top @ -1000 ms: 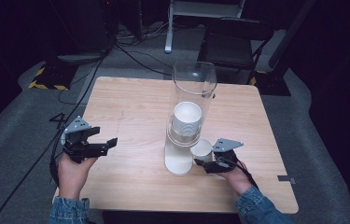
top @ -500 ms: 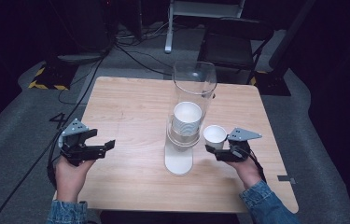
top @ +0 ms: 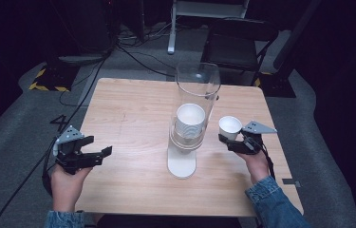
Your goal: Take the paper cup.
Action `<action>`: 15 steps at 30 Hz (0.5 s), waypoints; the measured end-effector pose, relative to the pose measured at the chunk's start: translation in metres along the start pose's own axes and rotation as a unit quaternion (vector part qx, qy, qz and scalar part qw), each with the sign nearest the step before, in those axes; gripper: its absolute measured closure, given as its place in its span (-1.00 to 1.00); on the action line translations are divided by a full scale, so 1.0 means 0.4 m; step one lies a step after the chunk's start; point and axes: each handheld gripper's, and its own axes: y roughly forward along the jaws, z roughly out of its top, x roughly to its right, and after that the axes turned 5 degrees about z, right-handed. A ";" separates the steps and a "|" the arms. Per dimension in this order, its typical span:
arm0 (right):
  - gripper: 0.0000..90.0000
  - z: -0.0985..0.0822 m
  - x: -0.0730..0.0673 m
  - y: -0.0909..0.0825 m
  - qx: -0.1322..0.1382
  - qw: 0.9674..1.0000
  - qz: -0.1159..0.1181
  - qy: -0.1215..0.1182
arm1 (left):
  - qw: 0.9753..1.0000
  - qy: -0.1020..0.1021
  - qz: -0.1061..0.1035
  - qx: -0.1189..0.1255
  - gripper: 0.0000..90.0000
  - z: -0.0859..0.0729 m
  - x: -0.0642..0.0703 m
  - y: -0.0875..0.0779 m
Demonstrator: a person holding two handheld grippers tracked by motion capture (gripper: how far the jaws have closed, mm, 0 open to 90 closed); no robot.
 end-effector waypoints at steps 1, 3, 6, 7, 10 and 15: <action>-0.29 -0.003 0.003 0.008 -0.002 1.000 -0.003 0.000 | 1.000 0.000 -0.001 -0.001 -0.61 -0.001 0.000 -0.001; -0.29 -0.012 0.009 0.028 -0.007 1.000 -0.009 0.001 | 1.000 -0.002 -0.001 -0.003 -0.61 -0.003 0.000 -0.002; -0.29 -0.024 0.012 0.050 -0.020 1.000 -0.009 0.007 | 1.000 -0.001 0.002 -0.001 -0.61 -0.006 -0.002 -0.004; -0.29 -0.028 0.013 0.058 -0.024 1.000 -0.007 0.009 | 1.000 -0.002 0.001 -0.002 -0.61 -0.006 -0.002 -0.005; -0.30 -0.042 0.018 0.078 -0.037 0.999 -0.005 0.020 | 1.000 -0.004 0.001 -0.003 -0.61 -0.007 -0.002 -0.006; -0.30 -0.063 0.024 0.095 -0.058 0.998 0.001 0.037 | 1.000 -0.004 0.001 -0.003 -0.61 -0.007 -0.004 -0.006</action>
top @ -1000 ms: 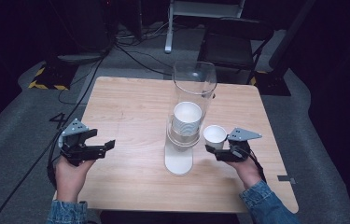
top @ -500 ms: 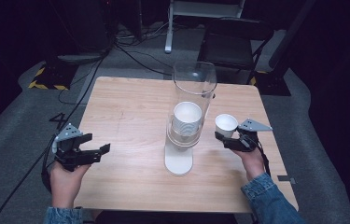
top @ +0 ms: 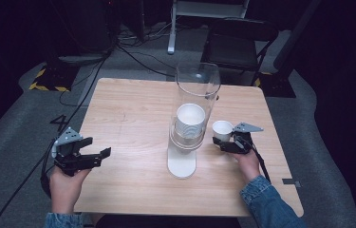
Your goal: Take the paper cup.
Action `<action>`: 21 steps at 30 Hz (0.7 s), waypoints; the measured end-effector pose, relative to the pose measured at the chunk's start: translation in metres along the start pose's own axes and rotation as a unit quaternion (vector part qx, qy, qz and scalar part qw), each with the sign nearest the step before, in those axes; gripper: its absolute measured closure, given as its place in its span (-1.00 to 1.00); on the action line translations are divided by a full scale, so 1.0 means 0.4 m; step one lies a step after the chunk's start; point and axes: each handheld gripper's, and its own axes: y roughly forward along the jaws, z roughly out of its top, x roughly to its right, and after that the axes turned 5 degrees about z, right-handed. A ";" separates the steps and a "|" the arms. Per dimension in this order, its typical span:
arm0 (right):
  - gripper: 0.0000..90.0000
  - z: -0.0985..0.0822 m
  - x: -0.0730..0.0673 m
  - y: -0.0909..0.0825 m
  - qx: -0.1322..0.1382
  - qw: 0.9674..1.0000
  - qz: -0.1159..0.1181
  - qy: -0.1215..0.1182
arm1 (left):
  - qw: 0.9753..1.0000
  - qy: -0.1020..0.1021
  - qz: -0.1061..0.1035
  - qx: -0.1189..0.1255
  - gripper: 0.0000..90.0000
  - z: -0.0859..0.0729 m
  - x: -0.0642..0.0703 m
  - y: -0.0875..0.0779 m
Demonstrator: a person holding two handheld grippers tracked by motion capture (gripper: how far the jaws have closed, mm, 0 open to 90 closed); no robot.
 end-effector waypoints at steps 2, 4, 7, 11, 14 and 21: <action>-0.31 -0.005 0.001 0.005 -0.006 1.000 0.008 0.001 | 1.000 0.001 0.001 0.000 -0.61 0.000 0.000 0.000; -0.31 -0.010 0.000 0.011 -0.014 1.000 0.013 0.003 | 1.000 0.001 0.000 0.000 -0.61 0.000 0.000 0.001; -0.31 -0.018 -0.003 0.020 -0.020 0.999 0.024 -0.001 | 1.000 0.001 0.002 0.001 -0.61 0.001 0.000 0.001; -0.32 -0.021 -0.006 0.025 -0.025 0.999 0.028 -0.005 | 1.000 0.000 0.001 0.000 -0.61 0.001 0.000 0.000; -0.33 -0.025 -0.003 0.025 -0.023 0.999 0.031 -0.003 | 1.000 0.000 0.001 0.002 -0.61 0.001 -0.001 0.000; -0.38 -0.033 -0.003 0.029 -0.044 0.998 0.041 -0.012 | 1.000 -0.001 0.001 0.002 -0.61 0.002 -0.002 0.002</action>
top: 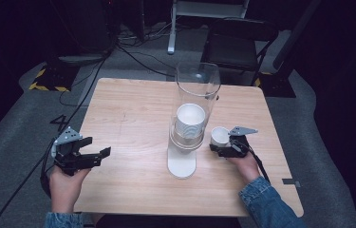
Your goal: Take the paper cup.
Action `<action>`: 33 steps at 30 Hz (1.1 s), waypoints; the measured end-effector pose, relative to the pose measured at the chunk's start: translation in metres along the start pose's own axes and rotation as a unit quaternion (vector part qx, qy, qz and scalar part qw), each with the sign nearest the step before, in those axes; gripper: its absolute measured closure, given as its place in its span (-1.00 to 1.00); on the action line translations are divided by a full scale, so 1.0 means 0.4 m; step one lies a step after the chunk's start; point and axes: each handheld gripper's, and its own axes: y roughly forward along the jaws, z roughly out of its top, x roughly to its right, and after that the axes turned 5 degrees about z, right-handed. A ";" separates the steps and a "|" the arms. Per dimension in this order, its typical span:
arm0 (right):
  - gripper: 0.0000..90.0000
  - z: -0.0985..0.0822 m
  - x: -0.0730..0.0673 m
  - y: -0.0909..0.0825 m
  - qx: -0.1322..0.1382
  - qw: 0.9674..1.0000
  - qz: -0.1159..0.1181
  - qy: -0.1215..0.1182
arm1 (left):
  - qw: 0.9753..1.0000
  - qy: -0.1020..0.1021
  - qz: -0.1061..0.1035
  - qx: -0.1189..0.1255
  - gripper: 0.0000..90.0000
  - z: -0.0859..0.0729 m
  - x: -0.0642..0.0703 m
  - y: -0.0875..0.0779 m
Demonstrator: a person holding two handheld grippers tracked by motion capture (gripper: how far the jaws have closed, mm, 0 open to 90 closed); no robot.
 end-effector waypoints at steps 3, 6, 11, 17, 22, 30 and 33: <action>-0.45 0.000 -0.003 0.001 -0.003 1.000 0.002 0.000 | 1.000 0.002 -0.001 0.000 -0.61 0.002 0.000 0.001; -0.57 0.002 -0.003 -0.003 0.002 1.000 0.006 0.000 | 1.000 0.001 -0.002 0.000 -0.61 0.002 0.000 0.004; -0.82 0.009 -0.010 -0.015 0.002 1.000 0.007 -0.013 | 1.000 0.002 -0.003 0.000 -0.61 0.005 0.001 0.005; -0.99 0.031 -0.021 -0.048 0.022 0.999 -0.007 -0.025 | 1.000 0.002 -0.004 0.002 -0.61 0.006 0.001 0.006; -0.99 0.050 -0.010 -0.090 0.051 0.999 -0.005 -0.011 | 1.000 0.002 -0.005 0.002 -0.61 0.005 0.000 0.008; -0.99 0.077 -0.005 -0.151 0.071 0.997 -0.005 0.002 | 1.000 0.003 -0.006 0.000 -0.61 0.004 0.001 0.010; -0.99 0.094 -0.006 -0.186 0.077 0.997 -0.009 0.010 | 1.000 0.004 -0.005 0.002 -0.61 0.004 -0.001 0.009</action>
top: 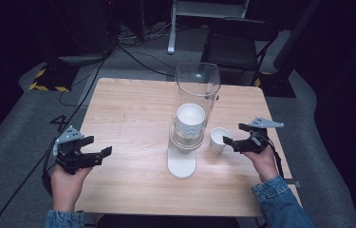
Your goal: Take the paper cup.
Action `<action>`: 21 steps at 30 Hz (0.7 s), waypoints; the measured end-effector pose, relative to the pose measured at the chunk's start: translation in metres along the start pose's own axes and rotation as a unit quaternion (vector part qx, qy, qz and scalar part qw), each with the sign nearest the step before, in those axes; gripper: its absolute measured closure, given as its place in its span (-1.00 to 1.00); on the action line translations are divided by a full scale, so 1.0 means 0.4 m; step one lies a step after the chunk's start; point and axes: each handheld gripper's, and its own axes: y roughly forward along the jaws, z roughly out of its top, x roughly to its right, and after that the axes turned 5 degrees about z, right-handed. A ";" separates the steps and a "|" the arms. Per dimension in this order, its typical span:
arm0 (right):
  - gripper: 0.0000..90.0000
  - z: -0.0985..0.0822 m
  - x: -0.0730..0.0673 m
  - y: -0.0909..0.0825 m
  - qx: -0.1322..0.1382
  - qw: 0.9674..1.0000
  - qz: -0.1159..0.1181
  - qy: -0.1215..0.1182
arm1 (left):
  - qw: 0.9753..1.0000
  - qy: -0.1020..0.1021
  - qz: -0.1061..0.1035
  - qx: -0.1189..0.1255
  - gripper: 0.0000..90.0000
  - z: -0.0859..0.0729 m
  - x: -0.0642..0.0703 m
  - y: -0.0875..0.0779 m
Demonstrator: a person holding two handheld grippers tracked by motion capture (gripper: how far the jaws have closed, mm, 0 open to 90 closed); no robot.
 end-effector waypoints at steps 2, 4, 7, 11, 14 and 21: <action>-0.98 0.012 -0.001 -0.024 0.007 1.000 -0.005 0.001 | 1.000 -0.001 0.000 0.001 -0.61 0.000 0.000 0.000; -0.98 0.023 0.000 -0.049 0.013 1.000 -0.015 0.004 | 1.000 -0.003 -0.002 0.000 -0.61 0.002 0.000 0.002; -0.97 0.033 0.005 -0.082 0.016 1.000 -0.022 0.008 | 1.000 -0.001 -0.003 -0.001 -0.61 0.005 0.000 0.009; -0.96 0.040 0.015 -0.130 0.016 0.999 -0.044 0.000 | 1.000 0.004 -0.005 -0.005 -0.61 0.013 0.003 0.021; -0.96 0.043 0.024 -0.169 0.023 0.998 -0.057 0.002 | 1.000 0.008 -0.005 -0.009 -0.61 0.019 0.006 0.031; -0.91 0.046 0.045 -0.250 0.023 0.995 -0.099 -0.008 | 1.000 0.011 -0.007 -0.011 -0.61 0.030 0.003 0.047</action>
